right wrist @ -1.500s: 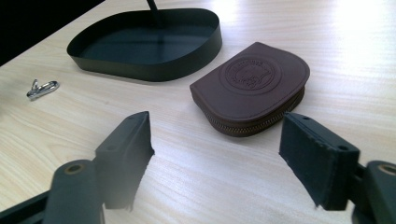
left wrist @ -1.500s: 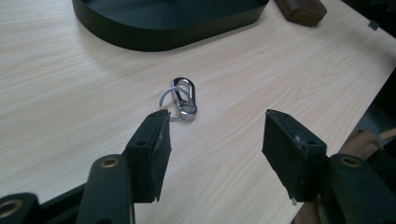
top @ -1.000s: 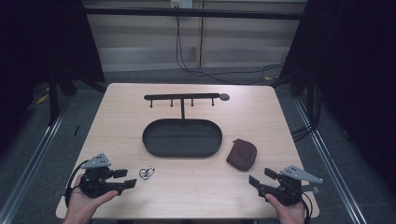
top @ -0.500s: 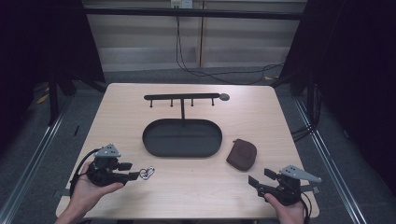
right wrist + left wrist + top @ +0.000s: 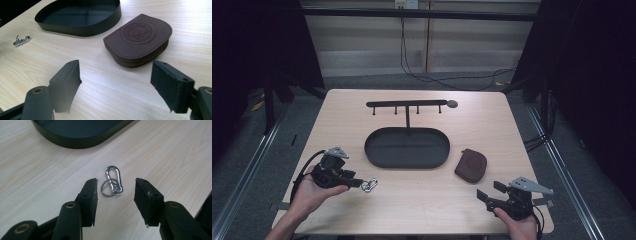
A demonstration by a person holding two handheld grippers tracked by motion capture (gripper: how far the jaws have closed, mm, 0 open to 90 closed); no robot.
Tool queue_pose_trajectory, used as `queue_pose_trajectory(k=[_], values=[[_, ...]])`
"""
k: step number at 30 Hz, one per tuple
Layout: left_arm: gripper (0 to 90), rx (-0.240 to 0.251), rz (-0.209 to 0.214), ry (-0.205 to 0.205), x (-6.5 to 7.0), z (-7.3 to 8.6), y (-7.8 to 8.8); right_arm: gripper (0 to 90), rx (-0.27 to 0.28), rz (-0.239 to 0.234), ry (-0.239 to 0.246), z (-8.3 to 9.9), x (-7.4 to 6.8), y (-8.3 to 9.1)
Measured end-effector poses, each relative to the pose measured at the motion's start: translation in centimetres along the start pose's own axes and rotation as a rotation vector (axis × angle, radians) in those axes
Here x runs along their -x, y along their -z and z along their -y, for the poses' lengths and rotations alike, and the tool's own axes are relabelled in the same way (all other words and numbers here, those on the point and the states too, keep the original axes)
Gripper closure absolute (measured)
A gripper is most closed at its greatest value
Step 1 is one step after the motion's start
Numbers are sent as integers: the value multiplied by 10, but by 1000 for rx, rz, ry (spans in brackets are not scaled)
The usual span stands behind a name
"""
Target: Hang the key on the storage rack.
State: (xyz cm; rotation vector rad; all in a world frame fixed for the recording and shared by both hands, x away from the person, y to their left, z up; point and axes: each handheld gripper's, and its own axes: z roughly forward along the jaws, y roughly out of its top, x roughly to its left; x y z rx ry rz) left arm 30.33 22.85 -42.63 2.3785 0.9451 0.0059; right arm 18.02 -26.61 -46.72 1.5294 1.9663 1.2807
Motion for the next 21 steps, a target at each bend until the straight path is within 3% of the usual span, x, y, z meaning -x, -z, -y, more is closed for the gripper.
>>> queue_pose_trajectory(k=[1,10,14,16,21], values=[[526,-34,4,-20,0,-4,-3,239,3,1,0,0,0,0],[546,-109,31,-30,-1,-19,-11,238,3,-5,-10,0,2,0],[546,-154,21,-50,-2,-24,-18,238,1,-7,-9,0,2,-1],[561,-186,-6,-66,-2,-25,-23,238,-1,-2,-7,0,1,-1],[537,-221,4,-71,-3,-29,-32,239,0,-1,-7,0,1,-1]])
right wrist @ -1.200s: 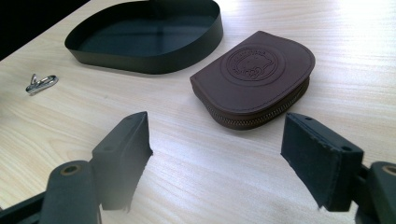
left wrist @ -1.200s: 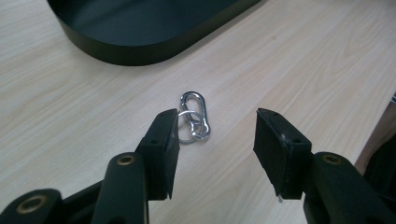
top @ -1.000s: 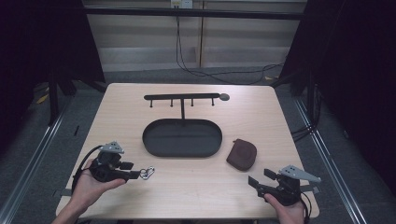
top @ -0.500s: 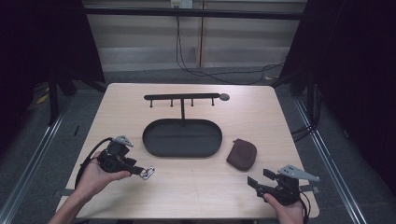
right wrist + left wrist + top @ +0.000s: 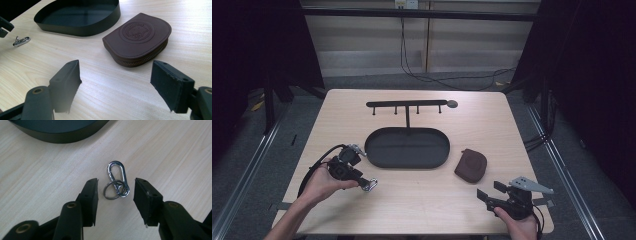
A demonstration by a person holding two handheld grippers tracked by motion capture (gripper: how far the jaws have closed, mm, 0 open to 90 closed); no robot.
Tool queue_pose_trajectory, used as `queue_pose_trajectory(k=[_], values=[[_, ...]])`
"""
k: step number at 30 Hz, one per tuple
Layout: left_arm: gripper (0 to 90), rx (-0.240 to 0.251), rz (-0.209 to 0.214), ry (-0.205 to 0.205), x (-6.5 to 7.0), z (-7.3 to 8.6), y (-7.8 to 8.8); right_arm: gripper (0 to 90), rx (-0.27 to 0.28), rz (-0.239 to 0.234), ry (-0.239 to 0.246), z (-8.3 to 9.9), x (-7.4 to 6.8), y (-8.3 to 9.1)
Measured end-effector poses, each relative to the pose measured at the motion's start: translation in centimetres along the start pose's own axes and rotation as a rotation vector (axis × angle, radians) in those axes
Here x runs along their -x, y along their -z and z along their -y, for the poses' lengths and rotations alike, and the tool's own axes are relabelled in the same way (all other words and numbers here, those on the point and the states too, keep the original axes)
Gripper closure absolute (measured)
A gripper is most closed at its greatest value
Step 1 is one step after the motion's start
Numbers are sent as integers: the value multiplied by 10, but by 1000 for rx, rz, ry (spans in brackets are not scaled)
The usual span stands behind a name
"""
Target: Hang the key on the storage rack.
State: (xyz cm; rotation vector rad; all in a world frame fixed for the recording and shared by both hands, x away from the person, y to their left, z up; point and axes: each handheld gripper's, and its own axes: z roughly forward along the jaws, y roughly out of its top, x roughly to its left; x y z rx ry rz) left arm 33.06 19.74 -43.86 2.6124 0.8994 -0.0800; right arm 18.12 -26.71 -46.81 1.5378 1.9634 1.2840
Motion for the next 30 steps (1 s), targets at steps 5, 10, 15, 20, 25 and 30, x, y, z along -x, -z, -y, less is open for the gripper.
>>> queue_pose_trajectory(k=[5,10,15,20,25,30], values=[[513,-18,25,9,-4,-4,-4,239,-7,0,1,0,-1,-1],[511,-56,39,4,-6,-7,-13,239,-9,2,1,0,-1,-1],[492,-90,50,15,-9,-10,-18,239,-12,2,7,0,-1,-1],[524,-103,56,2,-8,-11,-23,239,-13,3,10,0,-1,-1],[564,-108,68,-13,-6,-11,-25,238,-16,10,12,0,-1,-2],[627,-113,67,-24,-4,-10,-25,239,-22,11,16,0,-2,-2]])
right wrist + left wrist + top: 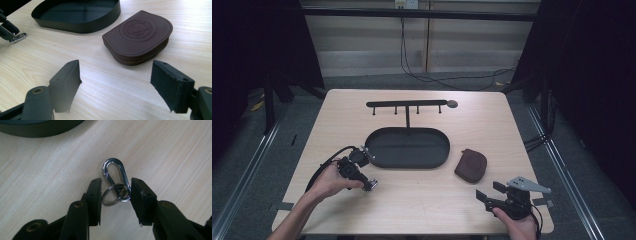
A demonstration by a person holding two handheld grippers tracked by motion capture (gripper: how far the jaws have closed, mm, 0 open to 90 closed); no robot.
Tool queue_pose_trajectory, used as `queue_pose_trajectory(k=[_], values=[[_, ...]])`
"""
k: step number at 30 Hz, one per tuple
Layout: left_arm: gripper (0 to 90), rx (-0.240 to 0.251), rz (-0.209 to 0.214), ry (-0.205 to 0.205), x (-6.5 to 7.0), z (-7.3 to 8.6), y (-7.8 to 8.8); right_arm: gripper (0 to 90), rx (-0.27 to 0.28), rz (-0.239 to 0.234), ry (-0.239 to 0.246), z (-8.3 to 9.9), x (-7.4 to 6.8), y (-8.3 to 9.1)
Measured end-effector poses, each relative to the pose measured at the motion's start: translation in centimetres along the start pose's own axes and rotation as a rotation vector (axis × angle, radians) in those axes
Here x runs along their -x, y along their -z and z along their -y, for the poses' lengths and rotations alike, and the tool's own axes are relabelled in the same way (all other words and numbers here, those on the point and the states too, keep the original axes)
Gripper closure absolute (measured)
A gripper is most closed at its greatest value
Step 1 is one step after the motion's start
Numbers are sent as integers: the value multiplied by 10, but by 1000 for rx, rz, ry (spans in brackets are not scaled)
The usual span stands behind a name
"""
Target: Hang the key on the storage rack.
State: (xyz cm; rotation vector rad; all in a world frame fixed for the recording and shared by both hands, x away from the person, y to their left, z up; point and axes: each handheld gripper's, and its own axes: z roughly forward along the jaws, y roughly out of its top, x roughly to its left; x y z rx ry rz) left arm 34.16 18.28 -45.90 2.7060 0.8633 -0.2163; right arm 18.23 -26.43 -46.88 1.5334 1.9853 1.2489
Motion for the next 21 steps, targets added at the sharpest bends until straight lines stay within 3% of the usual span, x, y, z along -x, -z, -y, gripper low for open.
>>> queue_pose_trajectory(k=[10,17,21], values=[[765,-49,-1,-55,8,1,-2,236,-1,1,-5,0,1,-1],[882,-45,23,-57,13,0,3,235,-2,1,-3,0,0,-1],[891,-43,22,-75,17,-1,8,234,-5,0,-5,0,1,-1]])
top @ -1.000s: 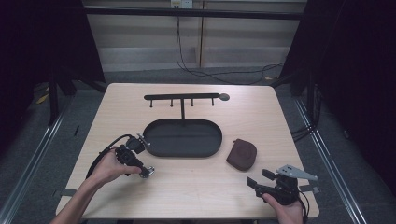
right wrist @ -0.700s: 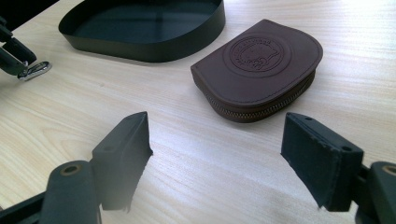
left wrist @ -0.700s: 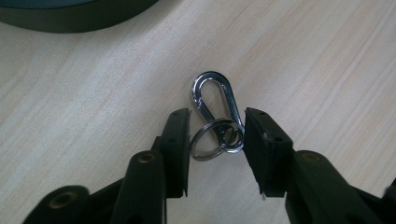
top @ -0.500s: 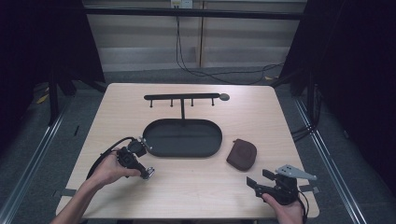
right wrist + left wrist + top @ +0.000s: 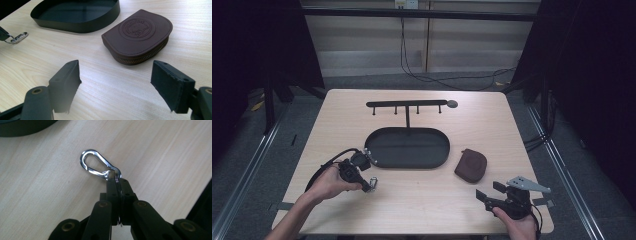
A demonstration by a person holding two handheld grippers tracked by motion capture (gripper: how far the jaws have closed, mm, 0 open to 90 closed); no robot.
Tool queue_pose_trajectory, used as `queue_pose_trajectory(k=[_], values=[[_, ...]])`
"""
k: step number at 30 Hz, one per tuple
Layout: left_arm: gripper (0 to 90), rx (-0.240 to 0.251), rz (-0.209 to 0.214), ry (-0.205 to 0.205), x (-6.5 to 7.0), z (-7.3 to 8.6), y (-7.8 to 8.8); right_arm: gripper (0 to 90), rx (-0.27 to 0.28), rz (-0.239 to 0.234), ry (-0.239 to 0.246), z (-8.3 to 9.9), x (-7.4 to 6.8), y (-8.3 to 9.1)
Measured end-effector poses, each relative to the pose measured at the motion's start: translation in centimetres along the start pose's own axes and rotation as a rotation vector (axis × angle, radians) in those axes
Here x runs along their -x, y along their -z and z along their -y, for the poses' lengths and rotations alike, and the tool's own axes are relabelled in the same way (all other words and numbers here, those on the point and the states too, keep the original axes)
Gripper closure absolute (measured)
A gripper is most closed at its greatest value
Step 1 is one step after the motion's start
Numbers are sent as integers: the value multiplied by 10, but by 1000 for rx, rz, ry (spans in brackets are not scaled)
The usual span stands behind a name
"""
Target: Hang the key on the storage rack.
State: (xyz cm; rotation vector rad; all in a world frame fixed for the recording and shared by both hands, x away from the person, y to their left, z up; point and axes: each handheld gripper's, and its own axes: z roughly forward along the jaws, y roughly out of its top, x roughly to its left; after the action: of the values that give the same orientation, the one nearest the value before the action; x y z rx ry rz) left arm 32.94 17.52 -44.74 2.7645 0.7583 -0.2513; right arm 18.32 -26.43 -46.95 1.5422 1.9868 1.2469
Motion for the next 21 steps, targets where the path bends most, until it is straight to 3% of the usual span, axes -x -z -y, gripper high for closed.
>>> queue_pose_trajectory(k=[11,17,21], values=[[893,-20,-30,3,6,-6,15,229,4,-3,-2,0,0,0],[893,-7,-44,14,5,-6,28,225,6,-9,1,0,0,0],[894,-1,-79,27,4,-7,35,223,4,-9,3,0,0,0]])
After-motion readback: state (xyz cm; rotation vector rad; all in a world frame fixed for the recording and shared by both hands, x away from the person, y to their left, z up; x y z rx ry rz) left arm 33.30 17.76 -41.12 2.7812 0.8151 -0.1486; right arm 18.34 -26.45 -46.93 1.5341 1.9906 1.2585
